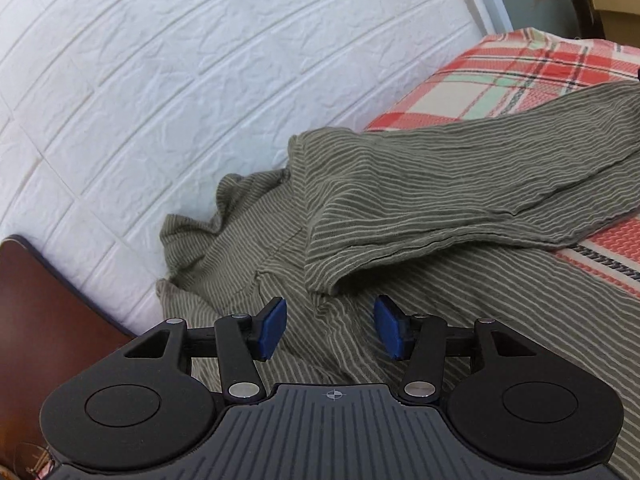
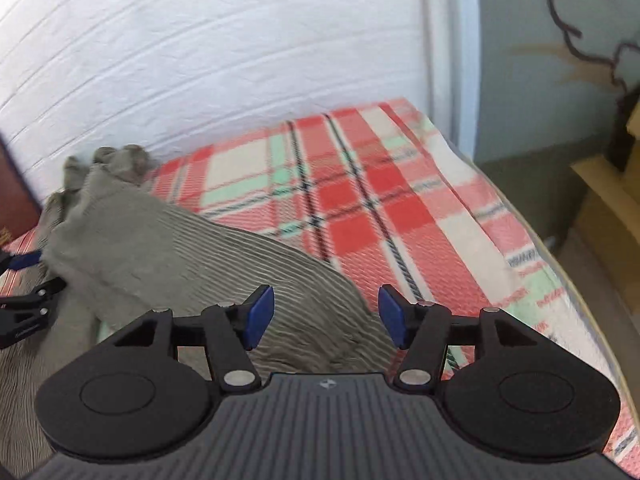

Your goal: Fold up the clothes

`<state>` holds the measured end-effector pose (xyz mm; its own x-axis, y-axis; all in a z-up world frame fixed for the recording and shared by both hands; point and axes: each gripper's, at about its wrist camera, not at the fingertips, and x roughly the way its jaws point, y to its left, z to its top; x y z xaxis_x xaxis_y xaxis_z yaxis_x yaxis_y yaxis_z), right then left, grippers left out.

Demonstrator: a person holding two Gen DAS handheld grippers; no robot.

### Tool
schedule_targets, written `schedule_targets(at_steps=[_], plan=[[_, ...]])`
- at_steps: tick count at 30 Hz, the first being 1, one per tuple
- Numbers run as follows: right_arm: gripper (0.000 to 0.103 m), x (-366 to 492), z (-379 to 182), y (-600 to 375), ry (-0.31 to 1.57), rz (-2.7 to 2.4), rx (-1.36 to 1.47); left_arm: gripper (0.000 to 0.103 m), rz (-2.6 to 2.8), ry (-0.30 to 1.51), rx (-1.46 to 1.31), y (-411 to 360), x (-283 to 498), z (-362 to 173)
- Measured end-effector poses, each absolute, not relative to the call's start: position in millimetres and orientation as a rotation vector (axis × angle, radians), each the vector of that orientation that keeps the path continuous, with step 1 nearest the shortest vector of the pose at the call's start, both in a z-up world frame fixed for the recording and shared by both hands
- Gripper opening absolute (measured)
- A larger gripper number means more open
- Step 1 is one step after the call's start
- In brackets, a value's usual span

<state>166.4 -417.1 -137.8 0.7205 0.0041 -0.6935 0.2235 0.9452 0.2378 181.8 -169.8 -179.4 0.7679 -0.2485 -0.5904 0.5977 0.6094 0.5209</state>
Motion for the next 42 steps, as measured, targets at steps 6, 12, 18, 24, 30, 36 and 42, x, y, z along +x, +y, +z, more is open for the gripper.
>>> schedule_targets(at_steps=[6,12,18,24,30,36,42], plan=[[0.012,162.2,-147.3,-421.9,0.808,-0.096,0.362,0.004,-0.507,0.595,0.686,-166.6,194.1,-173.5],[0.011,142.0,-98.1,-391.4,0.704,0.13,0.489,0.003,-0.477,0.646,0.567,-140.0,196.7,-158.2],[0.011,131.1,-52.7,-328.3,0.594,0.446,0.508,0.062,-0.513,0.696,0.536,-116.4,196.4,-142.6],[0.011,135.4,-52.5,-282.7,0.618,0.61,0.499,0.072,-0.499,0.696,0.519,-96.4,218.6,-87.8],[0.011,139.5,-70.9,-246.8,0.69,0.739,0.52,0.081,-0.587,0.91,0.33,-122.4,278.3,-58.8],[0.011,140.0,-80.5,-219.2,0.744,0.868,0.536,0.081,-0.603,0.923,0.391,-178.4,304.1,-66.0],[0.012,143.8,-81.2,-195.6,0.778,1.01,0.558,0.085,-0.636,0.944,0.434,-210.5,307.3,-61.4]])
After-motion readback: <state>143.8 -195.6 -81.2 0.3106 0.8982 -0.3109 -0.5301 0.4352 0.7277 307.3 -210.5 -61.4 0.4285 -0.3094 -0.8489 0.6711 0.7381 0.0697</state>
